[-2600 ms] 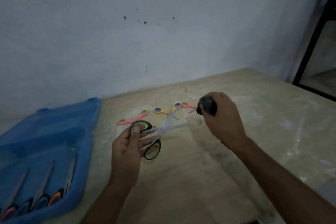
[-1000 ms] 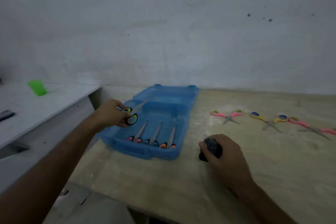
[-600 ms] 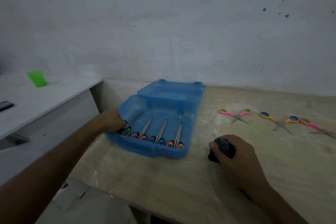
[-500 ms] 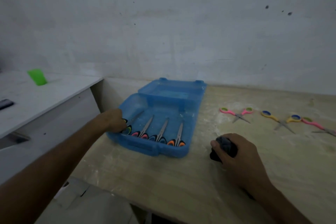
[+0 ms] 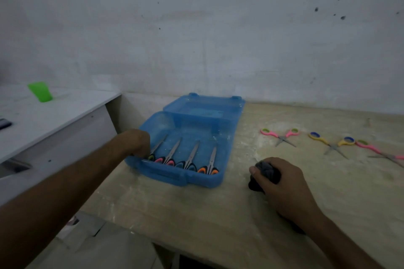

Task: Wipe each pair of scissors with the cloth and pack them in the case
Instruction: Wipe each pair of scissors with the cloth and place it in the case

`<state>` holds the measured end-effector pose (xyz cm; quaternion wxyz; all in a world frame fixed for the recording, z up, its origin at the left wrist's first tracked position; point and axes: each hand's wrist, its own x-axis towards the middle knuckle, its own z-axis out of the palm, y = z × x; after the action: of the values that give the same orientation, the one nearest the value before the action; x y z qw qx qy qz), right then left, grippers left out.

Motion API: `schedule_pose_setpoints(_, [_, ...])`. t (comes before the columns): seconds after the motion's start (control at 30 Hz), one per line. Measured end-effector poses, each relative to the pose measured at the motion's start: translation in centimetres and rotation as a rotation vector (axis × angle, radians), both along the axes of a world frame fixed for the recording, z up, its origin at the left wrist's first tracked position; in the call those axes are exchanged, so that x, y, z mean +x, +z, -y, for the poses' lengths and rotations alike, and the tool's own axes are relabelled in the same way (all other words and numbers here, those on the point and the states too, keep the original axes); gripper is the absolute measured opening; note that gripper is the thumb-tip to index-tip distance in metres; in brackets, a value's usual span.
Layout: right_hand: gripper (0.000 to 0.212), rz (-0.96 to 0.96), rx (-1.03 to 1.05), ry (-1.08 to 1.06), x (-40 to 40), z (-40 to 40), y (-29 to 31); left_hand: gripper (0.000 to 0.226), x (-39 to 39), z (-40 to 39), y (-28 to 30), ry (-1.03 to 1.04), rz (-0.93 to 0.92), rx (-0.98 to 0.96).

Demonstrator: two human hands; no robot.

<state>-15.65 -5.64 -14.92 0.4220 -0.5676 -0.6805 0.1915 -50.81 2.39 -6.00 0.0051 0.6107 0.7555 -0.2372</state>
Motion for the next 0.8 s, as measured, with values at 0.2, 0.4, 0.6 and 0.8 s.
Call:
schedule_pose_setpoints(0.2, [0.019,-0.028,0.035,-0.075,3.0,-0.1,1.8,0.046,5.8,-0.3,2.5,-0.182,0.184,0.375])
schedule_pose_setpoints(0.4, [0.028,-0.095,0.022,-0.225,9.0,1.1,4.3,0.031,19.1,0.1,2.5,-0.507,0.783,0.415])
schedule_pose_setpoints(0.6, [0.047,-0.351,-0.346,-0.214,16.1,2.7,5.8,0.031,29.4,-5.6,-1.6,-0.651,0.687,0.259])
schedule_pose_setpoints(0.8, [0.033,-0.455,-0.307,-0.161,20.1,3.0,3.9,0.036,31.7,-10.4,-6.4,-0.621,0.384,0.178])
